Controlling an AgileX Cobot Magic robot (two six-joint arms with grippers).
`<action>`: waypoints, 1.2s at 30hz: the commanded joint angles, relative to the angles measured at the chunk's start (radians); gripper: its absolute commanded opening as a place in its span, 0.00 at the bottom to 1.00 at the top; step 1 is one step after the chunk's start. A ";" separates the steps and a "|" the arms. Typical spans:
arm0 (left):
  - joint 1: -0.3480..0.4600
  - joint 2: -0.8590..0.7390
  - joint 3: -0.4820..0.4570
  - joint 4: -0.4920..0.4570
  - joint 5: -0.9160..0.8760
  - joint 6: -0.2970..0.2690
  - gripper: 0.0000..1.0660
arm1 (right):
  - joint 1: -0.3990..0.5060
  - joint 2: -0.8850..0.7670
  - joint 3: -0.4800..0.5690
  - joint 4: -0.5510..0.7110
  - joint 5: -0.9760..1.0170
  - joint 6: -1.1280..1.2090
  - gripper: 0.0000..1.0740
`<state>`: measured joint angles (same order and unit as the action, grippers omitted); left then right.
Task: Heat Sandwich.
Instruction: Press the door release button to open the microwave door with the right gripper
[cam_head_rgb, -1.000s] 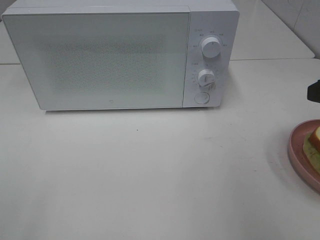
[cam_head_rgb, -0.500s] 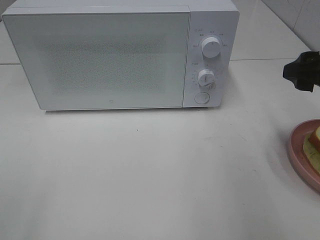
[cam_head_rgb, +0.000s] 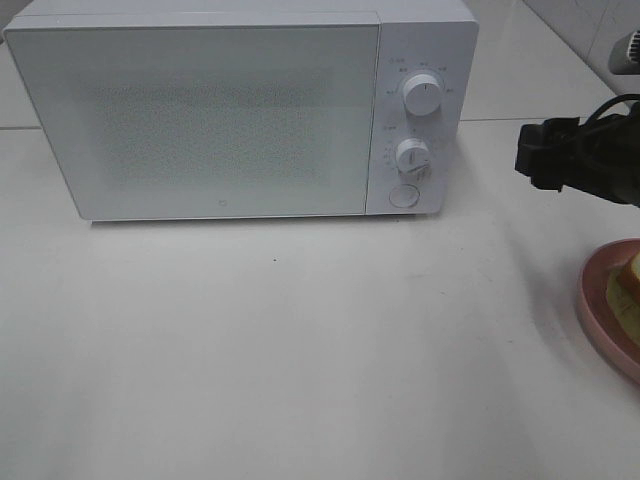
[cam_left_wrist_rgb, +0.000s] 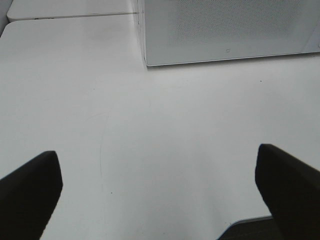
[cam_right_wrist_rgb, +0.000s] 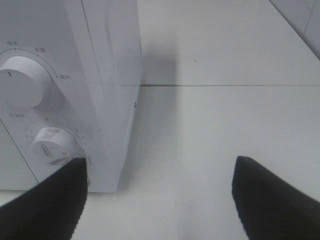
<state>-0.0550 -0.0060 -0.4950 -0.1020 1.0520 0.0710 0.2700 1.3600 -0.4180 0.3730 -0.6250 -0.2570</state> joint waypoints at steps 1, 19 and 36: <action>-0.002 -0.024 0.002 -0.005 -0.015 -0.002 0.97 | 0.043 0.022 0.002 0.068 -0.087 -0.062 0.71; -0.002 -0.024 0.002 -0.005 -0.015 -0.002 0.97 | 0.325 0.318 0.000 0.219 -0.519 -0.057 0.71; -0.002 -0.024 0.002 -0.005 -0.015 -0.002 0.97 | 0.459 0.466 -0.073 0.347 -0.598 -0.053 0.71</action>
<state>-0.0550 -0.0060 -0.4950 -0.1020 1.0520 0.0710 0.7200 1.8170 -0.4760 0.7130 -1.2040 -0.3040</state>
